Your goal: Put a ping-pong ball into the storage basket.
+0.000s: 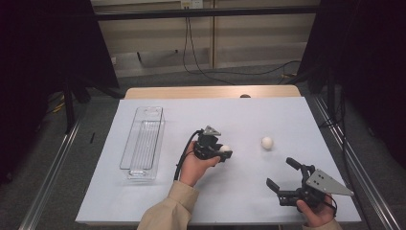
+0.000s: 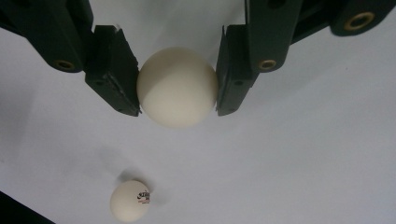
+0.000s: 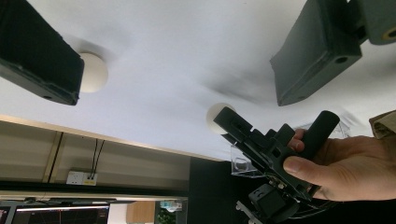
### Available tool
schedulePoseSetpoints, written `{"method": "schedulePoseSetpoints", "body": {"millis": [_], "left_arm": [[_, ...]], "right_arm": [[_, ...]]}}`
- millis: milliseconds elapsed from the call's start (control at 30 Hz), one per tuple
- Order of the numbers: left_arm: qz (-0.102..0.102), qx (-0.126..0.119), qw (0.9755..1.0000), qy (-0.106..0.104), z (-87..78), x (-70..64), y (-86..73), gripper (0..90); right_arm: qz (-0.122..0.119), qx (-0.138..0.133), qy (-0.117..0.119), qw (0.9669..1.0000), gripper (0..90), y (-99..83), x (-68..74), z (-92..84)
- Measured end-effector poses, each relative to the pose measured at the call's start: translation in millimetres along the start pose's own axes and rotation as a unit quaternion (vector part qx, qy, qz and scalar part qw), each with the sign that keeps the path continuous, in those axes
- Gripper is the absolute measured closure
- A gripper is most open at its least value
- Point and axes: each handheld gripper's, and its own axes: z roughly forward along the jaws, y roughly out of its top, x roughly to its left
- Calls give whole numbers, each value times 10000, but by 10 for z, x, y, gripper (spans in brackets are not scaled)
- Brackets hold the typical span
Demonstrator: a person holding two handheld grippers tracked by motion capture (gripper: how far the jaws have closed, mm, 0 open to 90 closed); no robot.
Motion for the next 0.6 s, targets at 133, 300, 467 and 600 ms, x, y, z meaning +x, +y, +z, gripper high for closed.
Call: {"method": "schedulePoseSetpoints", "body": {"millis": [133, 300, 467, 600], "left_arm": [[-27, -6, 10000, 18, -14, 16, -8, 512], [-48, 13, 10000, 23, -39, 41, -15, 512], [-72, 22, 10000, 61, -68, 69, -24, 512], [-97, 24, 9999, 66, -89, 87, -30, 512]], "right_arm": [[1, 0, 0, 10000, 14, 0, 0, 0], [-2, -1, 1, 10000, 14, 0, 1, 1], [5, -4, 0, 10000, 14, 0, -1, -1], [-1, 0, 2, 10000, 14, -1, -2, -1]]}}
